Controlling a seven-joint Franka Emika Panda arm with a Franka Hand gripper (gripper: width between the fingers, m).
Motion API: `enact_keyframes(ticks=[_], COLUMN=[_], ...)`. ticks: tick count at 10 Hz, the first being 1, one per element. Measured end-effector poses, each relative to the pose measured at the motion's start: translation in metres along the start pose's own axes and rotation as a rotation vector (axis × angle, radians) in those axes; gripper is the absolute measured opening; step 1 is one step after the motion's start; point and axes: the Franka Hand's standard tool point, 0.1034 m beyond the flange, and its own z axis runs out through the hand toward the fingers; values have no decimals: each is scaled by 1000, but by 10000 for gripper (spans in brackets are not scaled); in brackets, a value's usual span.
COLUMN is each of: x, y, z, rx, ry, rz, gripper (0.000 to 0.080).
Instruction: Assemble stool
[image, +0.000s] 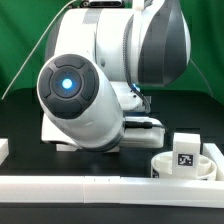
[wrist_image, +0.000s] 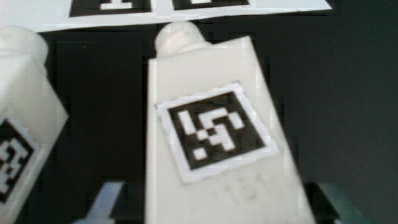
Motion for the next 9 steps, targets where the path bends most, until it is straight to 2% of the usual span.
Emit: enact_keyframes(ticks=[2,4,6,7,8,9], x=[-22,-31,-27,-22,-22,-15], y=[-11,-22,-19,-20,-19,-21], z=[-25,-38,-35,-38,-38,-42], rx=[0,-7,-5,-5,-1,9], ry=[-8,20,22,54,54,92], rz=[9,31,31,30,33,47], gripper=[327,328,328,328,328,328])
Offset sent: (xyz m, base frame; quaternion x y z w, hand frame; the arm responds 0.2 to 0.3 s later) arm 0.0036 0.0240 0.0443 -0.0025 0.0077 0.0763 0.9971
